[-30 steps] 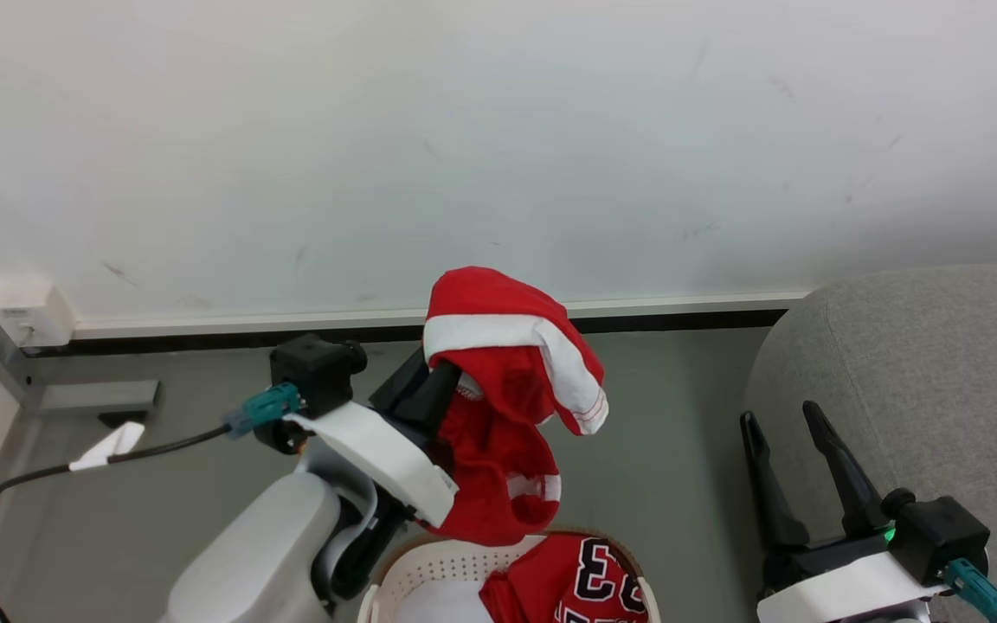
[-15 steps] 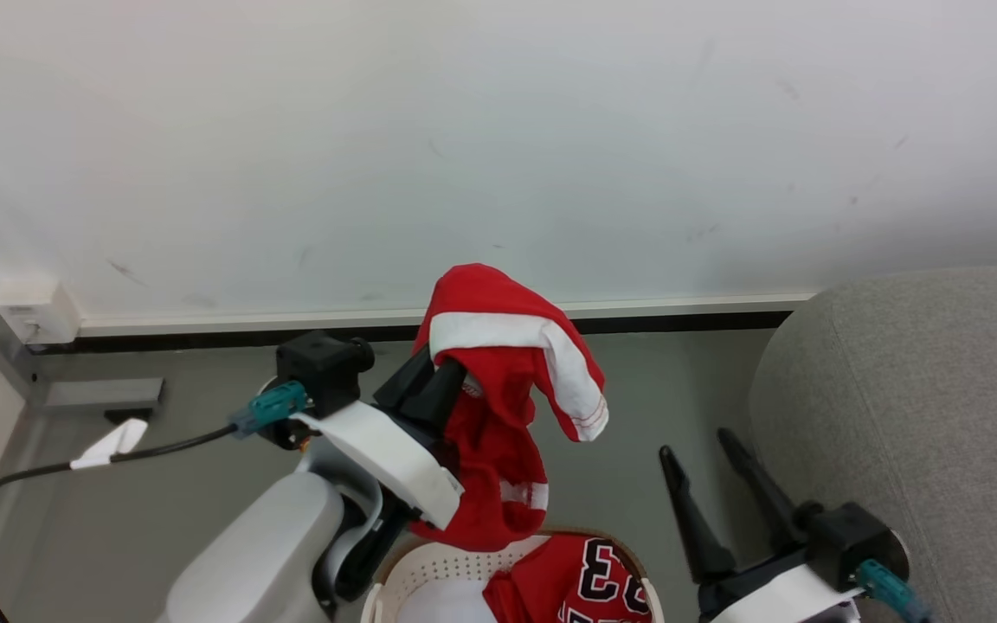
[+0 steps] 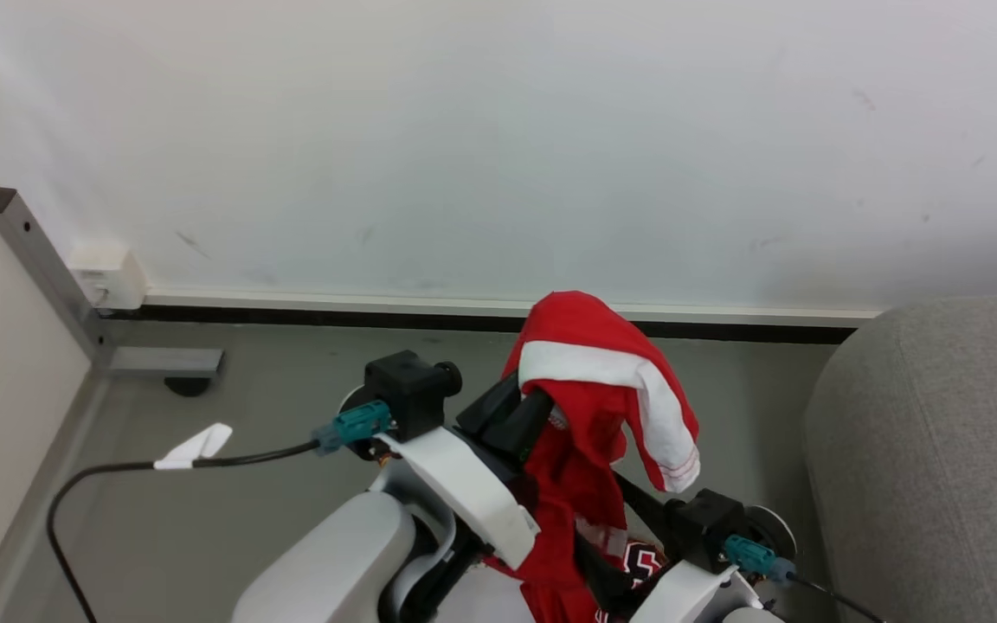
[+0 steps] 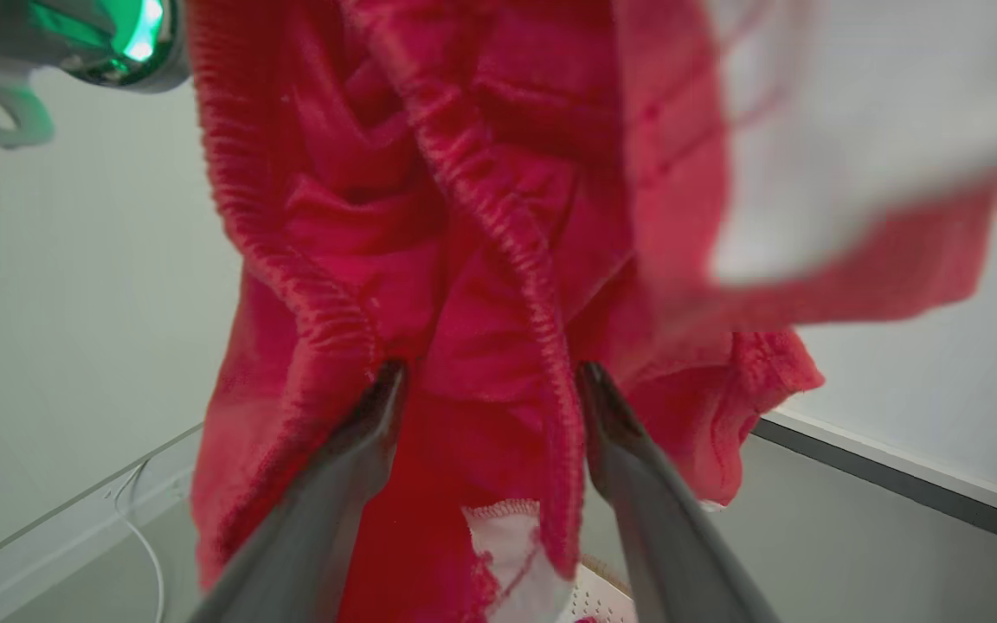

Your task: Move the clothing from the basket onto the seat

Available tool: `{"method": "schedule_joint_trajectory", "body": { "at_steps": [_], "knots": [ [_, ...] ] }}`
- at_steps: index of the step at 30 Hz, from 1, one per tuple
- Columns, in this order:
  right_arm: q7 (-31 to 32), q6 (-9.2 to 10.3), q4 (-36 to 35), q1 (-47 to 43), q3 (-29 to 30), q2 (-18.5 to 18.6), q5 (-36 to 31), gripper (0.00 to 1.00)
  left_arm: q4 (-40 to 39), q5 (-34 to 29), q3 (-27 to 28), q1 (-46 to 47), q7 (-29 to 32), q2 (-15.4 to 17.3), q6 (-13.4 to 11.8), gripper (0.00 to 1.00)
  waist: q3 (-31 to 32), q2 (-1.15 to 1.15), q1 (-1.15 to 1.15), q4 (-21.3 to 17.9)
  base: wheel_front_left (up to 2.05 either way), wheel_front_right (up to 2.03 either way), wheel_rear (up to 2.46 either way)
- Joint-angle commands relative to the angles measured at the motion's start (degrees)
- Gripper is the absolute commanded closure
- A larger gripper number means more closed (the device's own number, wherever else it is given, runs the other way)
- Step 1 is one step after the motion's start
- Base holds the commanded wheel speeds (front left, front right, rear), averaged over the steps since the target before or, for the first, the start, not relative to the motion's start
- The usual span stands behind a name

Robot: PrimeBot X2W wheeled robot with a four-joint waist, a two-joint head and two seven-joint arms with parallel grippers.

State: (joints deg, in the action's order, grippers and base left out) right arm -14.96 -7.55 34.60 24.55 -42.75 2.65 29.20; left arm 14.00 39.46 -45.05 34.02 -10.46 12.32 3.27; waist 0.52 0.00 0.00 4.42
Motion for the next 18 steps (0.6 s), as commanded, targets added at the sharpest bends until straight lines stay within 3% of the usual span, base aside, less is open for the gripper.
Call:
{"method": "schedule_joint_trajectory", "body": {
  "at_steps": [1,9,10,11,12,18],
  "knots": [
    [-0.2,0.12,0.8,1.7,-0.9,0.3,1.5,0.0,-0.7,-0.4,-0.3,0.0,0.2,-0.3,0.3,1.0,0.1,0.0,0.0,1.0,0.0,0.0,0.0],
    [-0.2,0.12,4.0,5.0,-0.6,0.2,3.9,0.0,-2.8,0.5,-2.2,-1.4,1.4,-0.7,0.7,1.0,0.6,0.0,0.0,4.0,0.0,0.0,0.0],
    [-0.2,0.12,4.3,5.0,-0.7,0.2,4.0,0.23,-3.0,0.7,-2.2,-1.5,1.5,-0.6,0.6,1.0,0.7,0.0,0.0,4.2,0.0,0.0,0.0],
    [-0.2,0.12,4.2,5.1,-0.7,0.2,3.8,0.53,-3.2,0.8,-2.1,-1.6,1.6,-0.6,0.5,1.0,0.7,0.0,0.0,4.4,0.0,0.0,0.0],
    [-0.2,0.12,4.1,5.0,-0.6,0.2,3.6,1.0,-3.3,0.9,-2.1,-1.7,1.6,-0.4,0.4,1.0,0.8,0.0,0.0,4.5,0.0,0.0,0.0],
    [-0.2,0.12,2.7,3.6,-0.1,0.3,3.8,1.0,-3.2,1.5,-1.4,-2.3,1.5,0.5,-0.2,1.0,0.9,0.0,0.0,4.6,0.0,0.0,0.0]
  ]
}}
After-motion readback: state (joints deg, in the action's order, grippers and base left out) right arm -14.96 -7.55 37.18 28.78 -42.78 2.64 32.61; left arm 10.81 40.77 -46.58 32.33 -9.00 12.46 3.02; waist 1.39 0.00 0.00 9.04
